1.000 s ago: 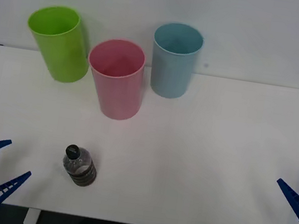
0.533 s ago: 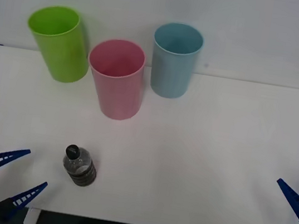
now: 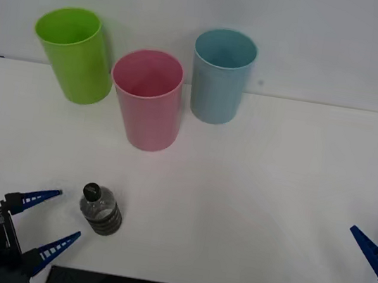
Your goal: Grasp the object on the table and drop it into the matching bin: aluminum can to the light blue bin, PET bottle to the pink bin.
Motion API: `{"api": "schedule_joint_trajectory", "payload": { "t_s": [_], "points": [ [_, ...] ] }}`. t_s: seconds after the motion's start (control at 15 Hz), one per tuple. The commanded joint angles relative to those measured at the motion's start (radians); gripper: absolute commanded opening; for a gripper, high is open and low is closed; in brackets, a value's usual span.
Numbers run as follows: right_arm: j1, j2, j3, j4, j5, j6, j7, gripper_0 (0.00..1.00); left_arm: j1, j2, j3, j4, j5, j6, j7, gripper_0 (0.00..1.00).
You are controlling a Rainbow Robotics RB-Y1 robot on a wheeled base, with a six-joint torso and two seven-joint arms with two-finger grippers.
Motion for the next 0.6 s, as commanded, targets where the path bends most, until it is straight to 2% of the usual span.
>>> {"api": "schedule_joint_trajectory", "payload": {
  "t_s": [0.07, 0.6],
  "points": [
    [0.000, 0.000, 0.000, 0.000, 0.000, 0.000, 0.000, 1.00, -0.029, 0.000, -0.019, 0.036, -0.002, 0.001, -0.059, 1.00],
    [0.000, 0.000, 0.000, 0.000, 0.000, 0.000, 0.000, 1.00, -0.118, -0.003, -0.087, 0.109, -0.002, 0.004, -0.087, 1.00]
  ]
}}
